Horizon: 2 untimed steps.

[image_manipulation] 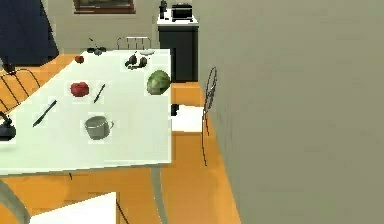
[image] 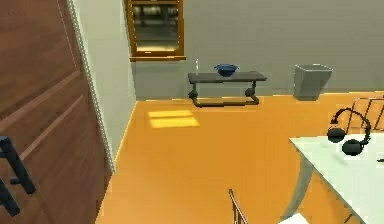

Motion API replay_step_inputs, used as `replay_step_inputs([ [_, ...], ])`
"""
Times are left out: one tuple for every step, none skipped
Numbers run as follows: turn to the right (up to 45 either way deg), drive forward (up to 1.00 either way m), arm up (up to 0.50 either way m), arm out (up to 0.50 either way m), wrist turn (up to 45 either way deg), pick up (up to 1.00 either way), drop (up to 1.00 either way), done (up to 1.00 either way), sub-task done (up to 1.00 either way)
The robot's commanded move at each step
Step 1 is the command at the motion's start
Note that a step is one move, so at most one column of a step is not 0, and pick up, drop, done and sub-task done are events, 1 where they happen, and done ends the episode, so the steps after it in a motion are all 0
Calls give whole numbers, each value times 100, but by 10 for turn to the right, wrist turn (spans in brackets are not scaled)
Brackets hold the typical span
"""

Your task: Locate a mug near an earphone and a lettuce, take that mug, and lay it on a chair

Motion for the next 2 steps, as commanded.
replay_step_inputs([
  [-240, 0, 0, 0, 0, 0, 0, 0, 0],
  [450, 0, 0, 0, 0, 0, 0, 0, 0],
])
